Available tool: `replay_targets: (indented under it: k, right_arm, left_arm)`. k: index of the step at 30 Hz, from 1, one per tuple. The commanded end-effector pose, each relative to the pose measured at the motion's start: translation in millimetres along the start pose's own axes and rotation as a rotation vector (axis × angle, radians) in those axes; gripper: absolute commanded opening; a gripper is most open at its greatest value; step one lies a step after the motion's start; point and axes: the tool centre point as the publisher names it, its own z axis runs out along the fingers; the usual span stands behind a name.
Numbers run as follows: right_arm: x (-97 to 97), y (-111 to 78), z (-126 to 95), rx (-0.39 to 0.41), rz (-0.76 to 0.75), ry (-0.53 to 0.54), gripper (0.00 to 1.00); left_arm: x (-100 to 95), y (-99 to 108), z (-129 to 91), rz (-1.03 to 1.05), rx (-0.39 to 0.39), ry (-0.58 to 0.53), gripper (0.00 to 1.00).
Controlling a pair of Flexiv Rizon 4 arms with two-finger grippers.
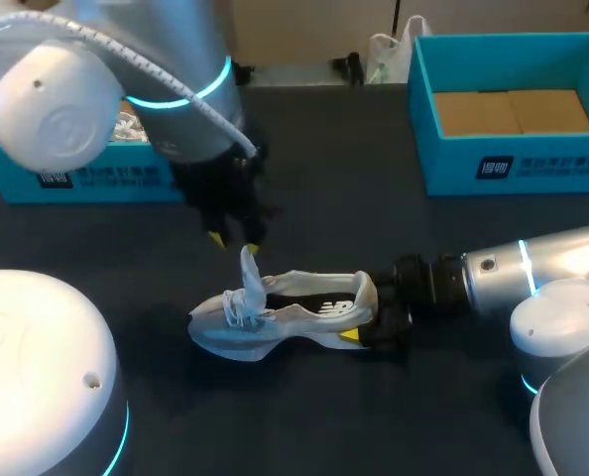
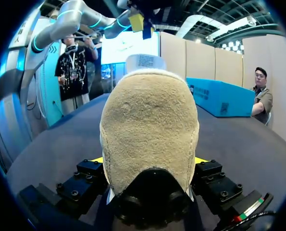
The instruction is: Take the shoe out of the shoebox, open the shoe tongue, remove and reinsert the insole, then place the shoe into the shoebox
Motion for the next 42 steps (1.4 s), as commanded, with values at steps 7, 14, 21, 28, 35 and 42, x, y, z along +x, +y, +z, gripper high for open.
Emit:
replay_targets:
  k: [7, 14, 21, 28, 35, 42]
  right_arm:
    - [-0.1, 1.9, 1, 0.006, 0.001, 0.0, 0.0]
    - [-0.1, 1.9, 1, 0.006, 0.001, 0.0, 0.0]
    - [-0.1, 1.9, 1, 0.006, 0.001, 0.0, 0.0]
    - [-0.1, 1.9, 1, 0.006, 0.001, 0.0, 0.0]
    - [-0.1, 1.9, 1, 0.006, 0.001, 0.0, 0.0]
    - [-0.1, 1.9, 1, 0.006, 0.001, 0.0, 0.0]
  left_arm:
    - [33.0, -46, -2, 0.419, -0.084, -0.008, 0.0]
    - [36.2, -59, 0, 0.58, -0.134, 0.022, 0.0]
    - [35.4, -51, 11, 0.667, -0.113, 0.024, 0.0]
    - [40.7, -46, 49, 0.862, -0.118, 0.108, 0.0]
    - [37.5, -48, 66, 0.891, -0.135, 0.175, 0.0]
    - [37.5, -48, 66, 0.891, -0.135, 0.175, 0.0]
